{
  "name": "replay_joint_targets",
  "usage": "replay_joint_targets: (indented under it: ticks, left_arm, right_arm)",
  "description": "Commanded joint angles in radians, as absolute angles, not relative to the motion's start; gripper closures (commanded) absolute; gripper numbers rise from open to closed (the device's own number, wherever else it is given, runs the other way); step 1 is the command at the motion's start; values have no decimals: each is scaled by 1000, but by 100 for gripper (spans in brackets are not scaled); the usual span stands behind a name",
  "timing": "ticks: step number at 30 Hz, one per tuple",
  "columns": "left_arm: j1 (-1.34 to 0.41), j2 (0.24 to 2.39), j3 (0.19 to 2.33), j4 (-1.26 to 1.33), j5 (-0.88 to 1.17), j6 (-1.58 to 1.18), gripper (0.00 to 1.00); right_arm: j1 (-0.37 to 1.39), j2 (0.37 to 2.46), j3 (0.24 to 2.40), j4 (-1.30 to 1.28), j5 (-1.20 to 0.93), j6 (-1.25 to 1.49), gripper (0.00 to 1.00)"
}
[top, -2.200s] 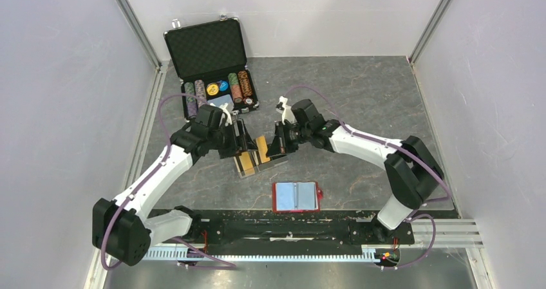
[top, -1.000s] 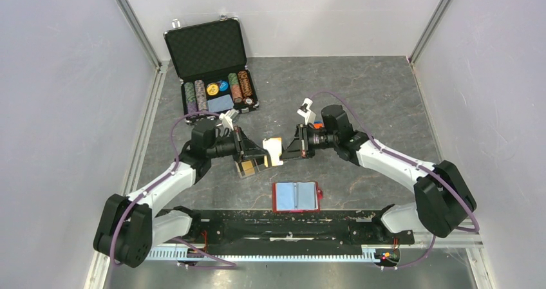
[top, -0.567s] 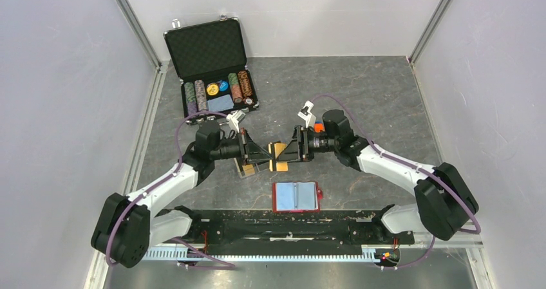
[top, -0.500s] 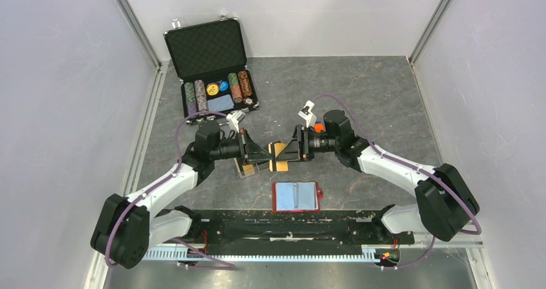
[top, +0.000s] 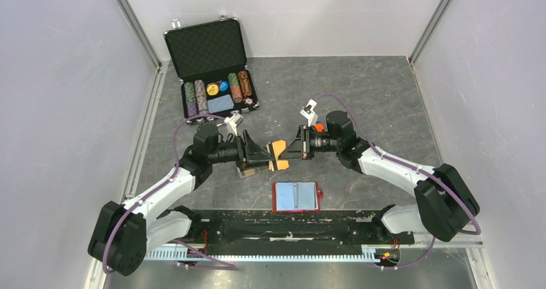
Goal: Put the credit cards into the card holder
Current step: Place the credit card in the storage box.
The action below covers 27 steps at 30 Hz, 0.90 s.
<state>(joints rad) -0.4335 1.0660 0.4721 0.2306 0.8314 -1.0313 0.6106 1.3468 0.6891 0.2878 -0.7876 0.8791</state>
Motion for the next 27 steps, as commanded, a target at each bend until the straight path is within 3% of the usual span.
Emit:
replay_joint_targets:
  ticks: [1,4,11,15,27]
  left_arm:
    - [-436,1015,449,238,843,-1037,27]
    - [-436,1007,419,293,846,-1072,28]
    - [-436,1047,364,549,892,-1200,40]
    - [-436,1058,356,586,878,-1211,61]
    - [-436,1038,358,510,818,-1156,73]
  right_arm:
    - [598,1311,670,348,-775,877,100]
    - [588,1305,654,380,-788,903,100]
    - [574,1292,622,476,-811,980,100]
    - [570,1293,606,550,-831,1035,100]
    - [559,1289,608,617,-845,1098,100]
